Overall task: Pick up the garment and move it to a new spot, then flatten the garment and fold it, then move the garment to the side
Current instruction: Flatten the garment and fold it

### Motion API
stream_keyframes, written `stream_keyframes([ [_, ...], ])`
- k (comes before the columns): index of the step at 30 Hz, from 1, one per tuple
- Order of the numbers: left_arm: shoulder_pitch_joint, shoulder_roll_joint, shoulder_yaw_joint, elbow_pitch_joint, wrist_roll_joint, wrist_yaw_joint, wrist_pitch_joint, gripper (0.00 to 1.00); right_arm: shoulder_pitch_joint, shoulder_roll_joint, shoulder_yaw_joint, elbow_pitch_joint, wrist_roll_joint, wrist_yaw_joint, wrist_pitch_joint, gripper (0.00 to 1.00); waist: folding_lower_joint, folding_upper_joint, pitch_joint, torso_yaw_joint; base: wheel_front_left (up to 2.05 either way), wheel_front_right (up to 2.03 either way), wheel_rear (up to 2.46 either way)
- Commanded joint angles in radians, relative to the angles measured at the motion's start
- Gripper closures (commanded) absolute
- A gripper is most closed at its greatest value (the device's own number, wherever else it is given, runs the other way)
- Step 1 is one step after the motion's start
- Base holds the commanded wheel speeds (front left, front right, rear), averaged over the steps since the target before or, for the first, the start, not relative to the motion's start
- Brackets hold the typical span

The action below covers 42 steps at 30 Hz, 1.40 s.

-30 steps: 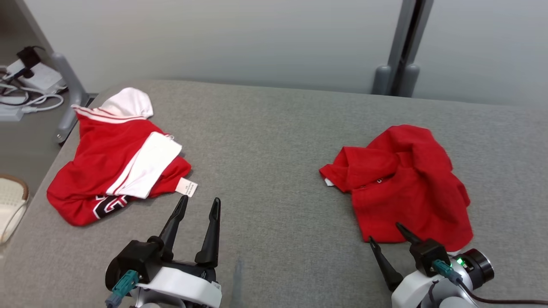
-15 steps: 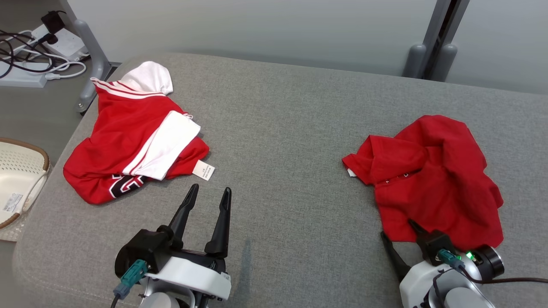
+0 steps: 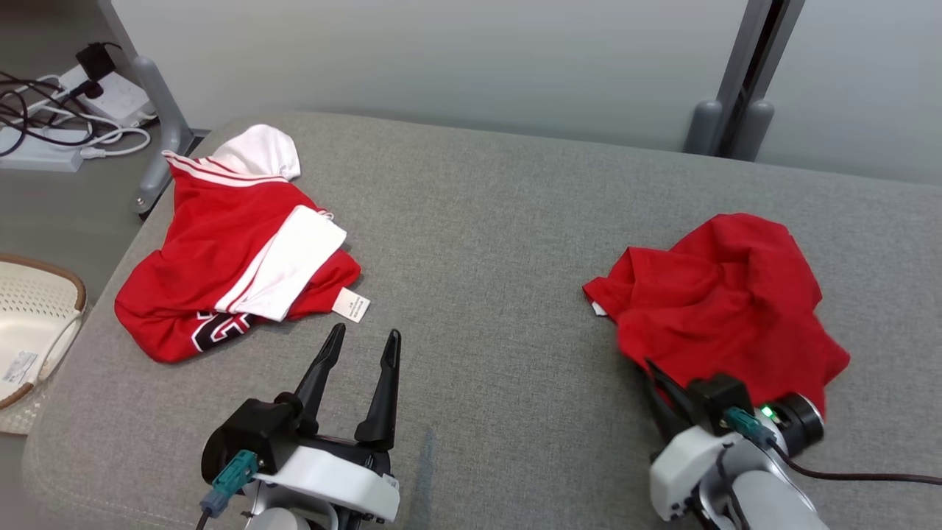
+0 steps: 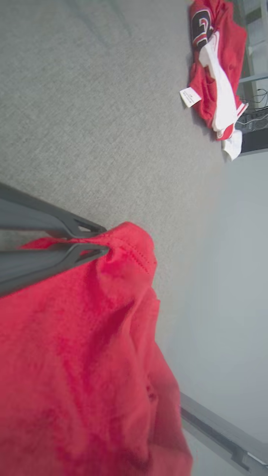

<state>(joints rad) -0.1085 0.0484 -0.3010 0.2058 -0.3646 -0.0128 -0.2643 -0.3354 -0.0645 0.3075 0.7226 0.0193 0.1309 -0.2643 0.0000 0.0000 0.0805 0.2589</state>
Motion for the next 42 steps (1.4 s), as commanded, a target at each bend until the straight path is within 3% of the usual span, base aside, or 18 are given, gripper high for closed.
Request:
stream_keyframes([
  [1,0.005,0.004,0.002,0.001,-0.004,-0.003,0.000,0.00,-0.019,0.000,0.019,-0.022,0.017,0.000,-0.001,1.00,0.0000,0.0000,-0.013,-0.005,0.00,0.00,0.00],
  [13,0.042,0.004,-0.006,0.005,-0.015,0.006,0.000,0.00,-0.207,0.010,0.269,-0.225,0.232,0.000,0.000,1.00,0.0000,0.0000,-0.091,-0.015,0.00,0.00,0.00],
  [16,0.054,0.004,-0.006,0.003,-0.018,0.011,0.000,0.00,-0.277,0.010,0.276,-0.297,0.295,0.000,-0.001,1.00,0.0000,0.0000,-0.101,-0.017,0.00,0.00,0.00],
  [19,0.059,0.004,0.005,-0.001,-0.021,0.012,0.000,0.00,-0.319,0.008,0.196,-0.369,0.339,0.000,-0.001,1.00,0.0000,0.0000,-0.106,-0.021,0.00,0.00,0.00],
  [24,0.059,0.004,0.021,-0.005,-0.016,0.014,0.000,0.00,-0.311,0.001,-0.032,-0.430,0.334,0.000,0.000,1.00,0.0000,0.0000,-0.106,-0.034,0.00,0.00,0.00],
  [31,0.062,0.004,0.028,-0.013,-0.012,0.010,0.000,0.00,-0.142,-0.070,-0.272,-0.288,0.325,0.000,-0.001,1.00,0.0000,0.0000,-0.091,-0.070,0.00,0.00,0.00],
  [34,0.053,0.004,0.031,-0.017,-0.011,0.011,0.000,0.00,-0.058,-0.106,-0.335,-0.199,0.293,0.000,-0.001,1.00,0.0000,0.0000,-0.074,-0.089,0.00,0.00,0.00],
  [42,0.037,0.004,0.042,-0.010,0.001,0.004,0.000,0.00,0.078,-0.110,-0.452,-0.068,0.248,0.000,0.000,1.00,0.0000,0.0000,-0.049,-0.145,0.00,0.00,0.00],
])
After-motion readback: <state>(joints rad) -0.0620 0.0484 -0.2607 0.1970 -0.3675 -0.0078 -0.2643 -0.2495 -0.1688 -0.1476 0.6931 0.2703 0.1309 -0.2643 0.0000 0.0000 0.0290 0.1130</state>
